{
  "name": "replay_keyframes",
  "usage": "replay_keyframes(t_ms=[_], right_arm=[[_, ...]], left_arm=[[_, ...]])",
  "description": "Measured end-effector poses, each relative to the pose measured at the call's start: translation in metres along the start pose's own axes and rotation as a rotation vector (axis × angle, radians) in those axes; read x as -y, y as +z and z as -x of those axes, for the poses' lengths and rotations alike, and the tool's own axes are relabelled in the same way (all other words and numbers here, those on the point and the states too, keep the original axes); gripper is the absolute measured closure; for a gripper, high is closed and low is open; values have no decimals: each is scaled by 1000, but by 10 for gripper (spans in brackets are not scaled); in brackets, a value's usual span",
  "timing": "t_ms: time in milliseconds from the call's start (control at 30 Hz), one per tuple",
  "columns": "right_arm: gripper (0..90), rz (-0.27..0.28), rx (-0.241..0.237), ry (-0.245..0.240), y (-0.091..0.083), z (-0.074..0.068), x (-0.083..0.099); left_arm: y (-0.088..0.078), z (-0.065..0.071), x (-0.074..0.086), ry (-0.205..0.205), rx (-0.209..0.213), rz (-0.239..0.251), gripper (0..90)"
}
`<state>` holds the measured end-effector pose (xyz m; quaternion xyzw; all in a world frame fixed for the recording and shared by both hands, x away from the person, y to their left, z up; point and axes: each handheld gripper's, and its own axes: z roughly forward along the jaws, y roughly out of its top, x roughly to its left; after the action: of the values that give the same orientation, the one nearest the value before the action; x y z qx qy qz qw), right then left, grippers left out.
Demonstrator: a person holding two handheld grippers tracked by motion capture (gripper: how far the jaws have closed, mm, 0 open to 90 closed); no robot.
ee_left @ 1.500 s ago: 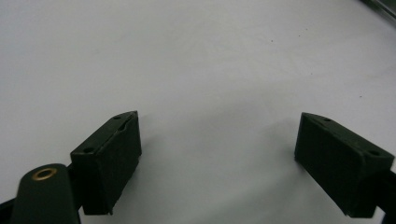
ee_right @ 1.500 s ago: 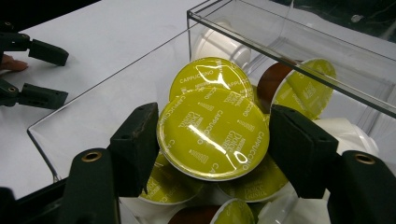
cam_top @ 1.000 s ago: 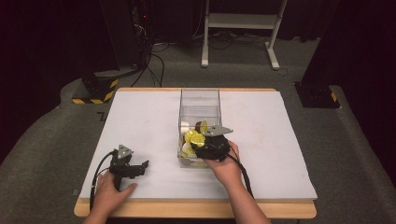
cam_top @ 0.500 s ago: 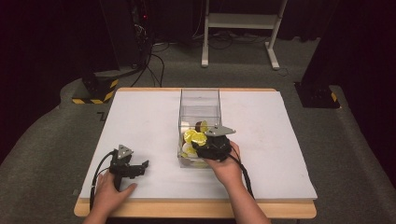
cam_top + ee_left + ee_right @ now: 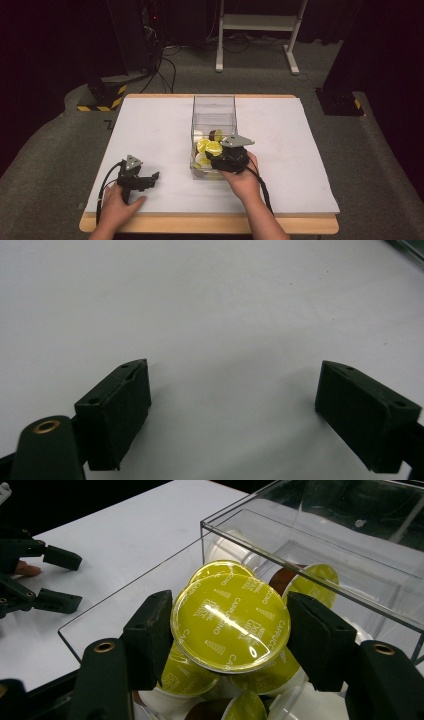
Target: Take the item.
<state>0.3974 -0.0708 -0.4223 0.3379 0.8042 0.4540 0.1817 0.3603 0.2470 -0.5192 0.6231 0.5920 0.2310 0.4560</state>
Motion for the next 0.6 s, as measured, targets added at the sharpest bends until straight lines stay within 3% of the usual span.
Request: replay_keyframes(t_ms=[600], right_arm=[[381,38,5,-4,-10,-3,-2]], left_arm=[[0,0,0,-2,1,2,147]])
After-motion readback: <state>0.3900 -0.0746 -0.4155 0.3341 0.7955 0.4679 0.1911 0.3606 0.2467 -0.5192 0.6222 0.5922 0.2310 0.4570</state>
